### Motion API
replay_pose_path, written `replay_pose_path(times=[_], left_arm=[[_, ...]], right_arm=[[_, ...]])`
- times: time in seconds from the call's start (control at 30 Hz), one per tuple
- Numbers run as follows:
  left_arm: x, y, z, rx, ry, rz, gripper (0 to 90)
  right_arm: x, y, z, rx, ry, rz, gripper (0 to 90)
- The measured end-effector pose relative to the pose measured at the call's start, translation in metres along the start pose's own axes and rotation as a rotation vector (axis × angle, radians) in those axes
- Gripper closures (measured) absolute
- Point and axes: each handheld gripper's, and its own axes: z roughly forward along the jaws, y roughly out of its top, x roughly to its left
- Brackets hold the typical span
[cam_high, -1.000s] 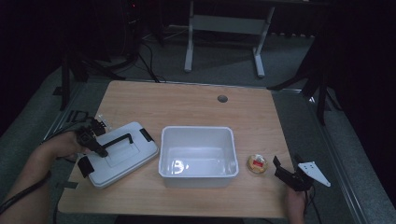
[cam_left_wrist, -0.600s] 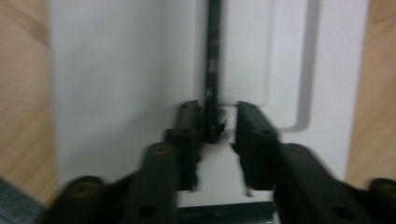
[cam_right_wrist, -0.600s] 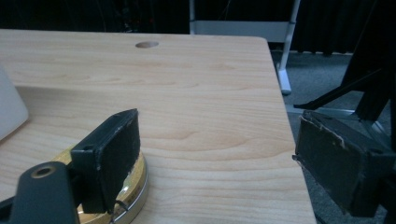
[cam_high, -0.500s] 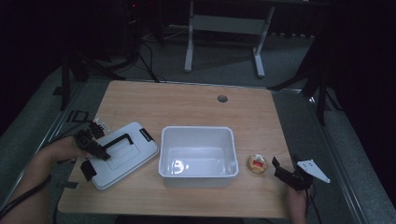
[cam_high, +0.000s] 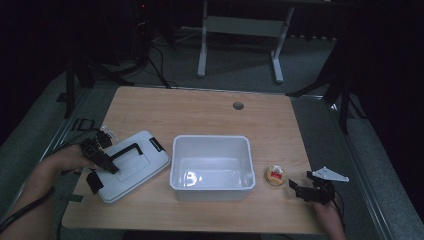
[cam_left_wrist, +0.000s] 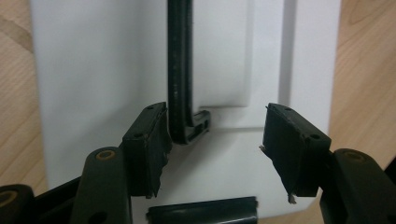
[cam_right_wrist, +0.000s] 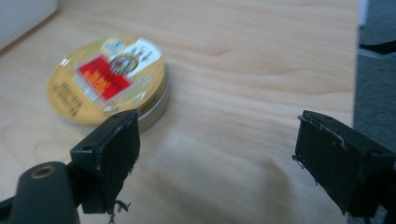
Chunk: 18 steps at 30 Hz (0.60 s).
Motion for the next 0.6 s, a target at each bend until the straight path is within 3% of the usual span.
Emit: replay_pose_path(times=[0.27,0.5,0.6], left_arm=[[-0.001,0.001,-0.002,0.013,-0.019,0.006,39.7],[-0.002,0.001,-0.003,0.028,-0.023,0.014,40.3],[-0.002,0.001,-0.004,0.034,-0.024,0.015,40.3]], right_arm=[[-0.004,0.003,-0.004,0.126,0.102,-0.148,13.7],[-0.005,0.010,-0.008,0.258,0.251,-0.220,13.8],[-0.003,0.013,-0.010,0.332,0.299,-0.283,14.4]])
